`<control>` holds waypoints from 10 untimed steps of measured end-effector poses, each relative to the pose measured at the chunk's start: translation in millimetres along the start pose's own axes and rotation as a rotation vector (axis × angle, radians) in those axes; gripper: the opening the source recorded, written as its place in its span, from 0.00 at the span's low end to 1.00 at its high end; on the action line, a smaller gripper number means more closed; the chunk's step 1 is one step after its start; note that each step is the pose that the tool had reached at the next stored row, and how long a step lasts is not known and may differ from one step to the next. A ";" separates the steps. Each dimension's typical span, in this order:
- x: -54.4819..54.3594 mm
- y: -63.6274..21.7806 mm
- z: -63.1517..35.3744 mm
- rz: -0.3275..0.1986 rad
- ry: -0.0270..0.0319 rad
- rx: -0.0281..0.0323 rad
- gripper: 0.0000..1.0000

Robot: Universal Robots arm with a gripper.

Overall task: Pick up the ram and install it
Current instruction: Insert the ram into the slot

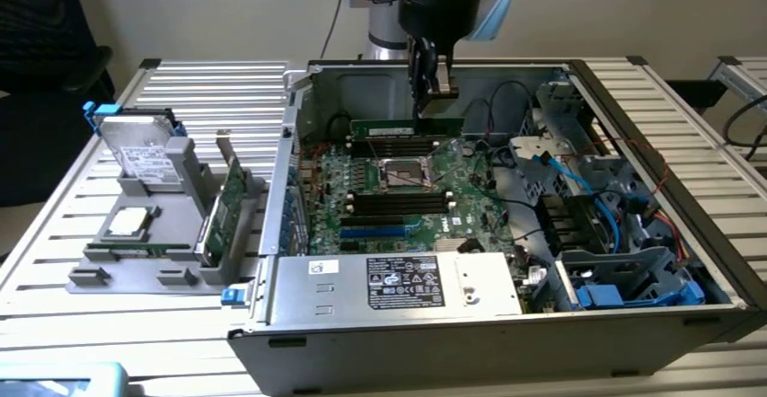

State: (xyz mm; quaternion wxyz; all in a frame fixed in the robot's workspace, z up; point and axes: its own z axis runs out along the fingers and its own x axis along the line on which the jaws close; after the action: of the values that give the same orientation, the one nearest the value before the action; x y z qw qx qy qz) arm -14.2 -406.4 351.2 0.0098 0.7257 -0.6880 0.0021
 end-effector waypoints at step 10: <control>-2.5 -0.2 6.4 0.000 0.0043 0.0000 0.14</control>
State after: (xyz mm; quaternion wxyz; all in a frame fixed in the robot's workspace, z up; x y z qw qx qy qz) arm -14.2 -404.0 344.7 0.0113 0.7256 -0.6880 0.0036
